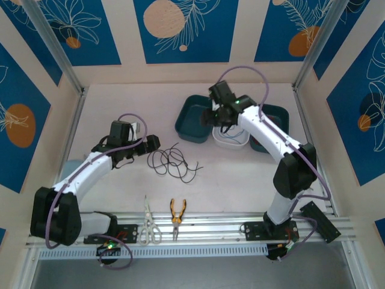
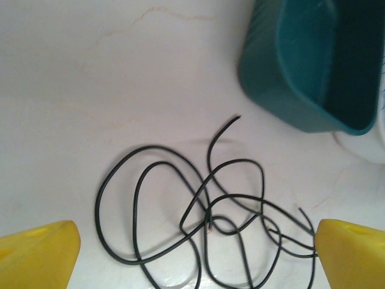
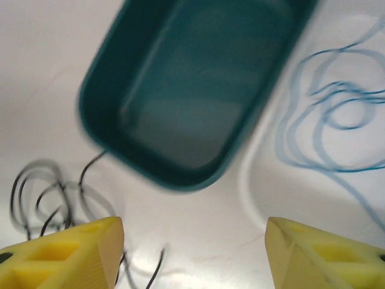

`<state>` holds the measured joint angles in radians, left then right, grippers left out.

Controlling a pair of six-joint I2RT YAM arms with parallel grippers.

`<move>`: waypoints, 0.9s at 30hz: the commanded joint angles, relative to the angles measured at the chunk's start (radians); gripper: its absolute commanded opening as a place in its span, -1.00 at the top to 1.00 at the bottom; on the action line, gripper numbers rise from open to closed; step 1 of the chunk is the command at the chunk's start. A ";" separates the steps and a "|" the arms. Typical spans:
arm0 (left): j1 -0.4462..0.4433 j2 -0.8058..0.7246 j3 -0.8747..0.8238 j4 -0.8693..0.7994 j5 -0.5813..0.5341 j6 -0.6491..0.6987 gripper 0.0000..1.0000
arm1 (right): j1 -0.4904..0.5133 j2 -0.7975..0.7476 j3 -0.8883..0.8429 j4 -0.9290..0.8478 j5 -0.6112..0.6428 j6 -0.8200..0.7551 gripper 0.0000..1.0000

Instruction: Untangle the cables

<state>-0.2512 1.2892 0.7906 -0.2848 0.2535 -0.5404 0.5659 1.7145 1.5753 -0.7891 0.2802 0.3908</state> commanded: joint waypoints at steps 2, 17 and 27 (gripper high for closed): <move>-0.003 0.051 0.025 -0.058 -0.038 -0.012 -1.00 | 0.125 -0.043 -0.101 0.106 -0.062 -0.094 -0.29; -0.004 0.195 -0.026 0.046 -0.038 -0.098 -0.69 | 0.282 0.091 -0.142 0.161 -0.068 -0.138 -0.14; -0.019 0.251 -0.060 0.134 0.023 -0.137 -0.30 | 0.285 0.199 -0.089 0.178 -0.107 -0.121 0.07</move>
<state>-0.2581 1.5166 0.7464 -0.1925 0.2398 -0.6617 0.8478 1.8927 1.4437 -0.6312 0.2050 0.2642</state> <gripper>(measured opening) 0.659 0.472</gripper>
